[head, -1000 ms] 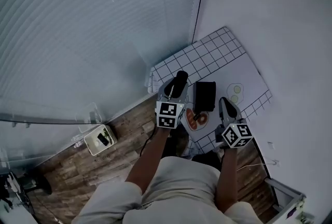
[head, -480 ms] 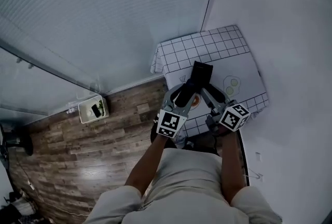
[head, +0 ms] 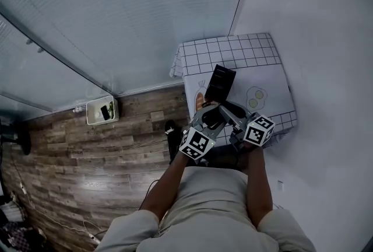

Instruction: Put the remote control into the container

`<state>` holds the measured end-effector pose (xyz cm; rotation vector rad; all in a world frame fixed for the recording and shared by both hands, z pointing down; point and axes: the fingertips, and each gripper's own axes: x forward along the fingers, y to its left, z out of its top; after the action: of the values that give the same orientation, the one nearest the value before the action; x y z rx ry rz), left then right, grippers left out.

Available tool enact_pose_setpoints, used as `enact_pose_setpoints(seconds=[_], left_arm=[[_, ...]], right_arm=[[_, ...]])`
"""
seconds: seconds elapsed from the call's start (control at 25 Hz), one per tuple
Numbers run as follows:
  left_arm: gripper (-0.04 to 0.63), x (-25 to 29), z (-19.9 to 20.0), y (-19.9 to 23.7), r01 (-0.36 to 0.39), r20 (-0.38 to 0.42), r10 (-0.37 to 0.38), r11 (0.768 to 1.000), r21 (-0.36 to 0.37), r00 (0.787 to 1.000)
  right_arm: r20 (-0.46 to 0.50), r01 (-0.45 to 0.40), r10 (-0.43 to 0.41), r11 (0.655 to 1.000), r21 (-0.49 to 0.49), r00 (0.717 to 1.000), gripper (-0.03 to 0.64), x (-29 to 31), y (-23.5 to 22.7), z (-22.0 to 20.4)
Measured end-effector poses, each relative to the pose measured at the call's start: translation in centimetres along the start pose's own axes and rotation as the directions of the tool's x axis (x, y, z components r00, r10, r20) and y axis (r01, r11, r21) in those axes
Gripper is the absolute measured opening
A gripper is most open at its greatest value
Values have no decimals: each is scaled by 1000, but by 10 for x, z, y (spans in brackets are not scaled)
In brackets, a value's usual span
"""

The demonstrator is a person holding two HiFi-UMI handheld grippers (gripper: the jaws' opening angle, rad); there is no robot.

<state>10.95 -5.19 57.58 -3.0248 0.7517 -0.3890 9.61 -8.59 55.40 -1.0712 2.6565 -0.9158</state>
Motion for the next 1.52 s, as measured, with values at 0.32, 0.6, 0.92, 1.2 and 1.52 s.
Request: enact_pose_setpoints(seconds=[0.32,0.6,0.92,1.2,1.52], left_arm=[[3,18,-26,66,-165,-112,144,964,-210,983],[3,17,-45,94,-238,-170,204,947,-217,964],[3,20,-60,101,-251,-197,211,946,-205,957],[60,79,-95,39,14,-340,-54,993,-120,939],[170,110,-113,56,-147,-422,119,988,-36,899]], right_arm=[[191,304,-274,941,-149,942,95,-8,-81,28],[178,330,-291,907,-261,940,95,29,-114,22],[221,329,-286,924,-194,932,97,38,-135,28],[317,271,-276,961,60,907,95,13,-137,41],[331,302,-324,946,117,886,98,-9,-133,34]])
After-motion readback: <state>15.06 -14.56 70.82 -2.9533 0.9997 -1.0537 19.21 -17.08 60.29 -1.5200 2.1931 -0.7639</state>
